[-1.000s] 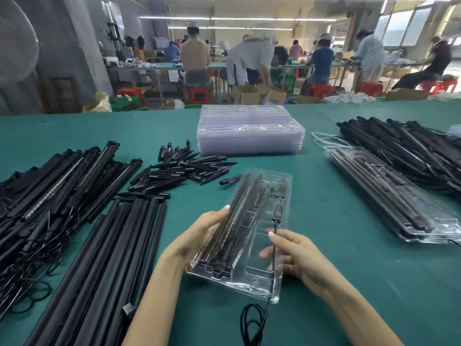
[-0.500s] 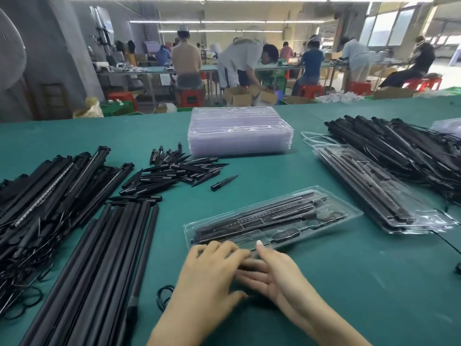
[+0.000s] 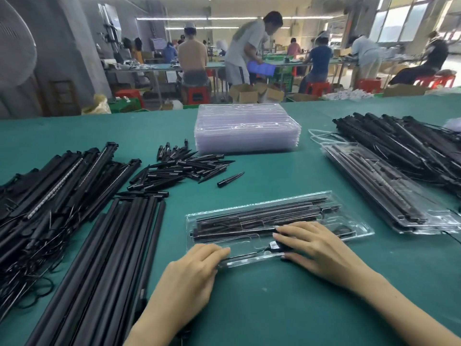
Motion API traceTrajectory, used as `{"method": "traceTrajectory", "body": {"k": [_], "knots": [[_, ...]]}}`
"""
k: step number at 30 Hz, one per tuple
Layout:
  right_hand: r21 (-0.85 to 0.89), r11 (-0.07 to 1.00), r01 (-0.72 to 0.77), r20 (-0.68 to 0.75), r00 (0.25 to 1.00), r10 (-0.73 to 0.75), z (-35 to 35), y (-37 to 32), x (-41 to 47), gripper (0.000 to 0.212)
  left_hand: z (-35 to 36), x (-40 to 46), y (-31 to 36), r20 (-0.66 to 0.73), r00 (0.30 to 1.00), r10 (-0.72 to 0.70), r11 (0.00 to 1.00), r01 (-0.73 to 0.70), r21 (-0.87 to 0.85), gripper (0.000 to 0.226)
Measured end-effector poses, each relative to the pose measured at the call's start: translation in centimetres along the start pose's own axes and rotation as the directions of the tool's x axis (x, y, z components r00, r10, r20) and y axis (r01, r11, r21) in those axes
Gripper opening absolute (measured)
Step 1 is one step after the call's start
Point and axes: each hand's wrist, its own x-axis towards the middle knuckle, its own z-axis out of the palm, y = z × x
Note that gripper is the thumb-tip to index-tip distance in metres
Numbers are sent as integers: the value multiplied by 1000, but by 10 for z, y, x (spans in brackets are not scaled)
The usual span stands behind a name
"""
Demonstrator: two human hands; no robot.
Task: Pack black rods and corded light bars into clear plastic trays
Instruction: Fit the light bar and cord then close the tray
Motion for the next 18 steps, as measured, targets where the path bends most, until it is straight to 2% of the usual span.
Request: {"method": "traceTrajectory", "body": {"k": [1,3,6,9,12,18], "knots": [[-1,1000,15,-2,1000,-15,1,-1,1,37,1,0,0,12,1000,-17,1000,16,7,57],[-7,1000,13,8,1000,-13,4,-4,1,37,4,2,0,154,986,-61,994,46,99,60],[-14,1000,-9,74,997,10,1,-9,7,32,13,2,-6,339,911,-236,970,197,144,57],[10,999,34,155,987,-36,-8,-5,17,26,20,5,-5,340,898,-280,955,226,190,62],[9,999,32,167,985,-33,-9,-5,15,26,18,13,-3,354,892,-282,955,228,188,60],[57,992,-109,159,982,98,-8,-13,15,49,23,16,-3,393,875,-282,959,246,140,49]]}}
